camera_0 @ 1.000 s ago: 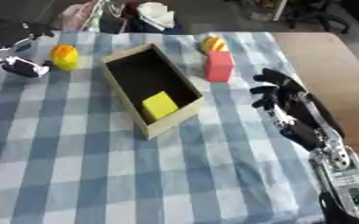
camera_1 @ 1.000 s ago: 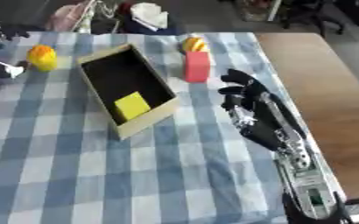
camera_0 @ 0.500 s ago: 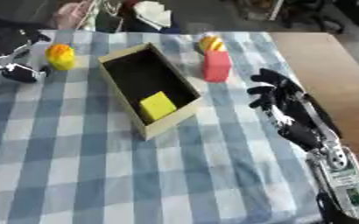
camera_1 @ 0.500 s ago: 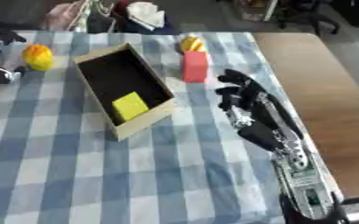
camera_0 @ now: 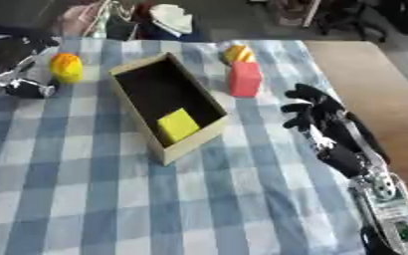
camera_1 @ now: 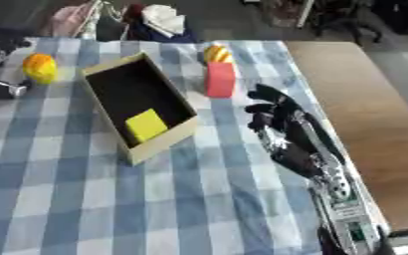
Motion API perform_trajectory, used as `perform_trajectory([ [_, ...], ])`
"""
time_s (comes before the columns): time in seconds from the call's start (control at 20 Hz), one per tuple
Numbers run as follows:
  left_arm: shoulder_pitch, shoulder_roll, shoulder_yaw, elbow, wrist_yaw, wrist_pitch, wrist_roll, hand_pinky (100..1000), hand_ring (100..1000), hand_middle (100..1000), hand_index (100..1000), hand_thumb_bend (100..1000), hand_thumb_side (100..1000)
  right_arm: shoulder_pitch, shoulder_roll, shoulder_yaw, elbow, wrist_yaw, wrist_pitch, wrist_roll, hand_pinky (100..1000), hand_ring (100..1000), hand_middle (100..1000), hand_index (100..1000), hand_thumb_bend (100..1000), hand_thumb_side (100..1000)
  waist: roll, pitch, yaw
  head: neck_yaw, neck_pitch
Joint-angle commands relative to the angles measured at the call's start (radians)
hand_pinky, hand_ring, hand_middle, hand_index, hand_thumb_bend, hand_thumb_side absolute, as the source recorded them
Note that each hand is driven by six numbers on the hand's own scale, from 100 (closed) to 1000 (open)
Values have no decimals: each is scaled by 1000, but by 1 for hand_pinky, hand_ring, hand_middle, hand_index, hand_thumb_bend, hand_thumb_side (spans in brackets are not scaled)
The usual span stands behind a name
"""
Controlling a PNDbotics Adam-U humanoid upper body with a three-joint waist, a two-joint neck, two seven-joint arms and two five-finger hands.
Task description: Pick up objects on the table and place them in the box.
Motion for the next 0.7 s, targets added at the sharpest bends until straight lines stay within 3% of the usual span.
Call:
perform_trajectory([
  [0.05, -16, 40, 13, -7, 17, -1, 11, 852, 852, 914, 957, 267, 248, -17, 2, 0, -23, -8, -3, 6, 650, 784, 836, 930, 100, 490, -12, 1, -8, 21, -21],
  [0.3, -10, 39, 11, -8, 24, -6, 0, 852, 851, 921, 977, 249, 254, -23, 14, 4, -25, -11, -2, 12, 649, 783, 834, 930, 100, 493, -16, 10, -27, 60, -33],
  [0.7, 6, 23, 8, 2, 9, -12, -43, 776, 725, 753, 890, 220, 292, -26, 19, 6, -25, -13, -1, 15, 649, 782, 831, 930, 100, 499, -18, 17, -33, 76, -34],
])
